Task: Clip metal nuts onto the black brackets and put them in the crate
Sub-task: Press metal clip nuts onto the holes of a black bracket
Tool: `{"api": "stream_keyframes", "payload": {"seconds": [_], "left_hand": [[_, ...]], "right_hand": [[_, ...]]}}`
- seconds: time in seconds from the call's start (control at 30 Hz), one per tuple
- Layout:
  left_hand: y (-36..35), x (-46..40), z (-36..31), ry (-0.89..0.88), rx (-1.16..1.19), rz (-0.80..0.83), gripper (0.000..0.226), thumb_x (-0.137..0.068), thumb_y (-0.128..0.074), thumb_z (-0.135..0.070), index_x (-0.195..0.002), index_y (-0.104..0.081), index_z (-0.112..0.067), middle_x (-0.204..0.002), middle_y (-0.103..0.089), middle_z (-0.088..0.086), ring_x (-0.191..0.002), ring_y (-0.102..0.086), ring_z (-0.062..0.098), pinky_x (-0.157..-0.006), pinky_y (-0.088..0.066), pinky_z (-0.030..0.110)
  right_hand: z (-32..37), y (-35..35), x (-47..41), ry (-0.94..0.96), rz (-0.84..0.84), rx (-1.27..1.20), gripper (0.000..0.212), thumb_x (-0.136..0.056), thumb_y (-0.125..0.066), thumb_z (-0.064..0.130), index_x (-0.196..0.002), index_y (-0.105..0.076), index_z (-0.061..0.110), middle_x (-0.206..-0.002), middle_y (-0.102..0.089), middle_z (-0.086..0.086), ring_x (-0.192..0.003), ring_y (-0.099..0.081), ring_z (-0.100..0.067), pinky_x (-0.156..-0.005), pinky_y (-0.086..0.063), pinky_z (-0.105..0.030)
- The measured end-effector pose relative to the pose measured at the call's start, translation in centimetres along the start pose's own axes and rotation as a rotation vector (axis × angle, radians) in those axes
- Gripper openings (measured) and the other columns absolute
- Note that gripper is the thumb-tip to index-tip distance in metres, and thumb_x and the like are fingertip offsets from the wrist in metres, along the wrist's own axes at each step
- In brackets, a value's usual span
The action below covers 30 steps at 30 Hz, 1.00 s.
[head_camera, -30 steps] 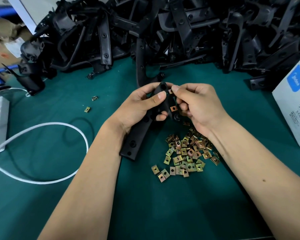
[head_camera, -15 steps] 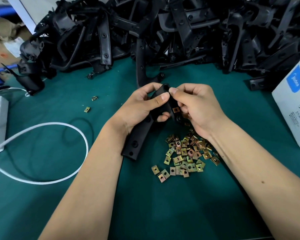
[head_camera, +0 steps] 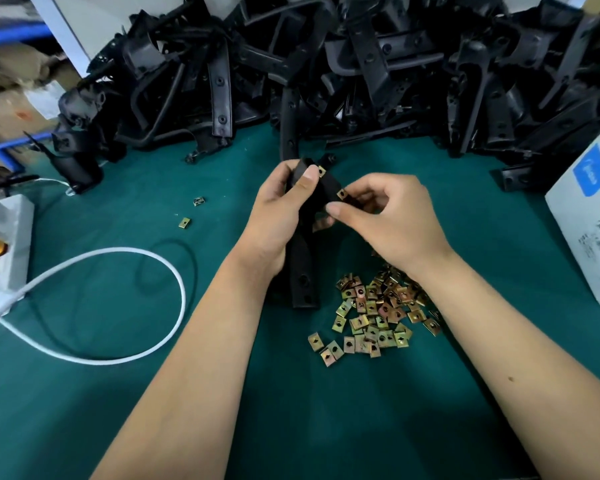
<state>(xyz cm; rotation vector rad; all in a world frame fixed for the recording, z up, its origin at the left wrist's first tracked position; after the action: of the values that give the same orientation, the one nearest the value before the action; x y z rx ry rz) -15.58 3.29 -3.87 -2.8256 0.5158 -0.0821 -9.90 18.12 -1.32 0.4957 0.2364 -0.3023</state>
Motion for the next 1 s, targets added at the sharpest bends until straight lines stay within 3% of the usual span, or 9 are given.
{"api": "stream_keyframes", "payload": {"seconds": [0.13,0.3,0.4,0.47,0.57,0.63,0.8,0.9,1.0], "left_hand": [[0.2,0.3,-0.7,-0.087,-0.244,-0.039,0.008,-0.105,-0.059,-0.021,-0.102,-0.061,-0.013,-0.088,-0.062,0.003,-0.072,-0.063,0.011,-0.057,-0.056,0.028],[-0.5,1.1,-1.9,-0.121,-0.316,-0.074,0.007,-0.105,-0.061,-0.023,-0.103,-0.063,-0.016,-0.087,-0.062,0.002,-0.068,-0.063,0.011,-0.053,-0.055,0.028],[-3.7,1.9,-2.6,-0.125,-0.268,-0.024,0.011,-0.103,-0.063,-0.022,-0.108,-0.064,-0.013,-0.090,-0.068,0.005,-0.067,-0.067,0.017,-0.060,-0.057,0.031],[-6.8,2.4,-3.1,-0.101,-0.252,0.038,0.020,-0.103,-0.064,-0.022,-0.117,-0.062,-0.008,-0.090,-0.073,0.005,-0.061,-0.068,0.022,-0.058,-0.058,0.032],[-12.5,3.0,-3.8,-0.074,-0.372,0.137,0.020,-0.104,-0.061,-0.019,-0.120,-0.060,-0.007,-0.083,-0.077,0.003,-0.056,-0.070,0.025,-0.054,-0.061,0.038],[-17.8,4.0,-3.9,-0.108,-0.479,0.243,0.011,-0.104,-0.060,-0.016,-0.112,-0.062,-0.008,-0.082,-0.077,0.005,-0.055,-0.071,0.027,-0.056,-0.064,0.046],[-33.8,10.3,-1.6,-0.281,-0.631,0.650,0.016,-0.099,-0.061,-0.007,-0.084,-0.055,-0.011,-0.073,-0.073,0.007,-0.052,-0.072,0.027,-0.050,-0.061,0.047],[-41.8,14.2,2.0,-0.309,-0.681,0.782,0.013,-0.097,-0.064,-0.014,-0.087,-0.059,-0.008,-0.080,-0.073,0.012,-0.056,-0.072,0.027,-0.058,-0.061,0.048],[-48.0,18.6,8.3,-0.279,-0.843,0.982,0.025,-0.094,-0.068,-0.031,-0.090,-0.065,-0.007,-0.079,-0.073,0.012,-0.069,-0.072,0.028,-0.069,-0.059,0.046]], "right_hand": [[0.4,-0.6,0.2,0.028,-0.002,0.067,0.020,-0.081,-0.085,0.030,-0.079,-0.072,0.016,-0.069,-0.069,0.005,-0.063,-0.061,-0.008,-0.063,-0.052,-0.029],[1.2,0.2,0.6,0.027,0.034,0.076,0.026,-0.084,-0.083,0.028,-0.074,-0.066,0.010,-0.063,-0.063,-0.004,-0.055,-0.046,-0.007,-0.054,-0.039,-0.024],[2.1,3.7,1.7,0.014,-0.062,0.081,0.031,-0.085,-0.082,0.028,-0.071,-0.061,0.010,-0.058,-0.052,0.005,-0.054,-0.039,-0.005,-0.051,-0.033,-0.019],[2.6,7.7,2.7,-0.002,-0.198,0.096,0.033,-0.085,-0.080,0.031,-0.071,-0.058,0.010,-0.059,-0.051,0.005,-0.055,-0.043,-0.008,-0.054,-0.037,-0.023],[2.5,14.6,4.7,-0.089,-0.366,0.021,0.039,-0.086,-0.078,0.034,-0.079,-0.057,0.002,-0.073,-0.059,-0.020,-0.070,-0.062,-0.038,-0.063,-0.051,-0.048],[2.0,19.2,7.1,-0.134,-0.420,0.019,0.039,-0.087,-0.075,0.035,-0.089,-0.059,0.000,-0.082,-0.062,-0.025,-0.076,-0.064,-0.043,-0.064,-0.053,-0.055],[1.2,30.3,17.7,-0.136,-0.685,-0.100,0.008,-0.100,-0.062,0.018,-0.098,-0.065,0.011,-0.080,-0.071,-0.006,-0.062,-0.073,-0.023,-0.046,-0.052,-0.029],[-1.6,35.7,25.3,-0.215,-0.882,-0.202,0.011,-0.102,-0.059,0.019,-0.097,-0.067,0.013,-0.081,-0.070,-0.003,-0.065,-0.071,-0.016,-0.050,-0.052,-0.028],[-8.2,38.5,33.3,-0.445,-1.062,-0.358,0.015,-0.104,-0.057,0.016,-0.094,-0.068,0.016,-0.087,-0.070,-0.005,-0.068,-0.068,-0.015,-0.053,-0.051,-0.025]]}}
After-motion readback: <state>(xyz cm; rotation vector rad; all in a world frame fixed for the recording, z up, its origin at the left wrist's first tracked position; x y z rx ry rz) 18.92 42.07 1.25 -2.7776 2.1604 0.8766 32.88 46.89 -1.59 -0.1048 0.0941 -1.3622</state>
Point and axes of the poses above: each hand's wrist, its own x-axis away from the middle knuckle, its own y-axis out of the back of the hand, z = x × y, the point moved 8 cm from there along -x, towards the middle knuckle
